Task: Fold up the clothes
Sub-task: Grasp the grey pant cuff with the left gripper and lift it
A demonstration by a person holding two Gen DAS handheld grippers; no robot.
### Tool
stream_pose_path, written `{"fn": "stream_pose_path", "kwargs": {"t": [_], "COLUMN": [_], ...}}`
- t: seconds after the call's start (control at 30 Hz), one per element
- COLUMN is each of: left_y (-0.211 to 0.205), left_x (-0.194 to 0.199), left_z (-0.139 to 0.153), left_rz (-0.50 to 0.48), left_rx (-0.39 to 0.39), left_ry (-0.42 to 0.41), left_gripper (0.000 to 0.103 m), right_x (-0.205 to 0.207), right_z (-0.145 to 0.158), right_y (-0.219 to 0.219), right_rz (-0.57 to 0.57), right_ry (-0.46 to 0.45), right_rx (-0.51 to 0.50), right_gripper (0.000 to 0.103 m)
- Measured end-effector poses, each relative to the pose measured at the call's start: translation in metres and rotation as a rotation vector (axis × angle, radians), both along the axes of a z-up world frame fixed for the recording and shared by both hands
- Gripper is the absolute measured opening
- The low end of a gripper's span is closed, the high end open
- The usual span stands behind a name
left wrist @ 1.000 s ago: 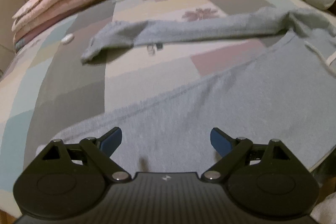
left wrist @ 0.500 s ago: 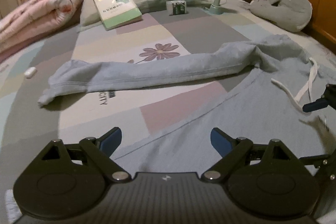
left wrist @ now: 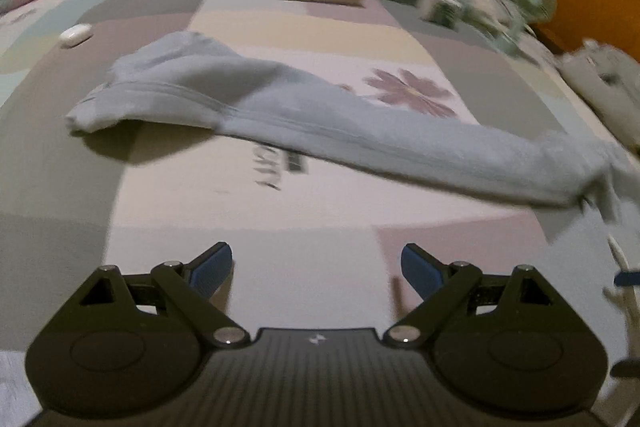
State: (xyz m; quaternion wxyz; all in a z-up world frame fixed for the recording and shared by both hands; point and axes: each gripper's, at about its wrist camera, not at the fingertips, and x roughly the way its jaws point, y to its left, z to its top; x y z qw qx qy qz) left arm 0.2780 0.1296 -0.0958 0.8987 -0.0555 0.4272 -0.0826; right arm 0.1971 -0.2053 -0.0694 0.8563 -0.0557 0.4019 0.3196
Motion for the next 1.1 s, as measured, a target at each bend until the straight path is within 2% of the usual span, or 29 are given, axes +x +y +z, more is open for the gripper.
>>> {"fn": "stream_pose_path", "kwargs": {"t": [0.2,0.43,0.5,0.57,0.63,0.67,0.87,0.93,1.1], "left_y": [0.039,0.078,0.096,0.119,0.138,0.145,0.167,0.17,0.173], "left_x": [0.026,0.056,0.061,0.062,0.062,0.062,0.077,0.079,0.072], "left_z": [-0.009,-0.011,-0.015,-0.023,-0.032,-0.035,-0.038,-0.042,-0.051], "left_rz": [0.058,0.121,0.146,0.185,0.22,0.237,0.346,0.37,0.385], "left_rx": [-0.141,-0.272,-0.373,-0.525,-0.646,-0.682,-0.697,-0.698,-0.65], "left_ry": [-0.026,-0.043,-0.045,-0.044,-0.052,-0.055,-0.074,-0.086,-0.121], "left_gripper": [0.092,0.092,0.092,0.092,0.088,0.086,0.063,0.046,0.018], "right_x": [0.033,0.052,0.055,0.057,0.059,0.061,0.072,0.077,0.105], "right_z": [-0.005,-0.009,-0.01,-0.012,-0.011,-0.009,0.004,0.008,0.036], "right_y": [0.021,0.036,0.039,0.045,0.052,0.057,0.09,0.1,0.12], "right_rz": [0.025,0.041,0.045,0.053,0.075,0.09,0.184,0.205,0.244], "right_ry": [0.053,0.091,0.104,0.115,0.12,0.12,0.081,0.062,-0.016], "right_rx": [0.065,0.06,0.052,0.038,0.027,0.019,-0.024,-0.034,-0.014], "right_gripper": [0.103,0.103,0.103,0.103,0.103,0.103,0.103,0.103,0.103]}}
